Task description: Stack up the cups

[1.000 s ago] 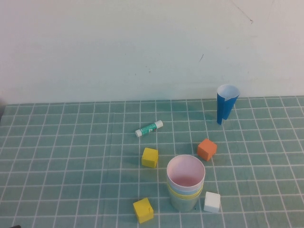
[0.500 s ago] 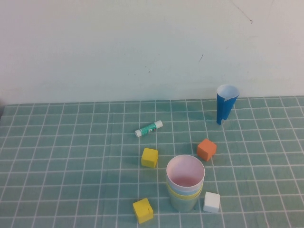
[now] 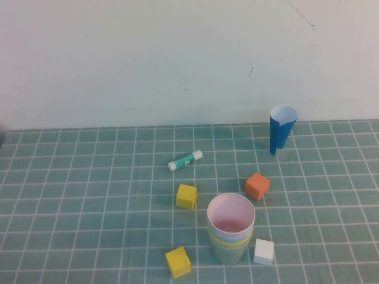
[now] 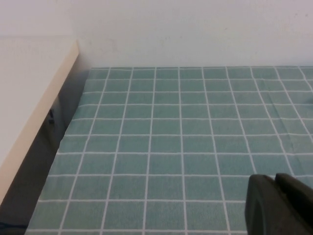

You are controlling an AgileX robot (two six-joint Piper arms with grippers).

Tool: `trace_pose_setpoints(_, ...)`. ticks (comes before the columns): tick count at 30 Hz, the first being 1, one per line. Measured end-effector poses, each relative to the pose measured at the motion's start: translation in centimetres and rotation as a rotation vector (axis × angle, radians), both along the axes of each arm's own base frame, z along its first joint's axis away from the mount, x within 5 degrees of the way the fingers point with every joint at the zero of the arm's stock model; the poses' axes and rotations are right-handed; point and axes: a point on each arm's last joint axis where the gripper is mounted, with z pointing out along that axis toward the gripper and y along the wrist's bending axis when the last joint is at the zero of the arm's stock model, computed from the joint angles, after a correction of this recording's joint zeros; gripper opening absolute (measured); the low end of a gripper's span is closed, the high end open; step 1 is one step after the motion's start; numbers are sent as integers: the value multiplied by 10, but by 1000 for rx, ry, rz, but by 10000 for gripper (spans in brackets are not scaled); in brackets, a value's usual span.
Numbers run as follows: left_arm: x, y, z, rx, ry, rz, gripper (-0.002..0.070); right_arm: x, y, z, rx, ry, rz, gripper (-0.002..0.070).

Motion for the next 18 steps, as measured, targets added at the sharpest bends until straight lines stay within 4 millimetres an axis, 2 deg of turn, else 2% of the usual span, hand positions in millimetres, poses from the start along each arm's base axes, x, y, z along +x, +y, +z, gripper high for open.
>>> trace_pose_setpoints(18,0,-3,0,20,3,-55,-2,0,0,0,0,0,0,-1)
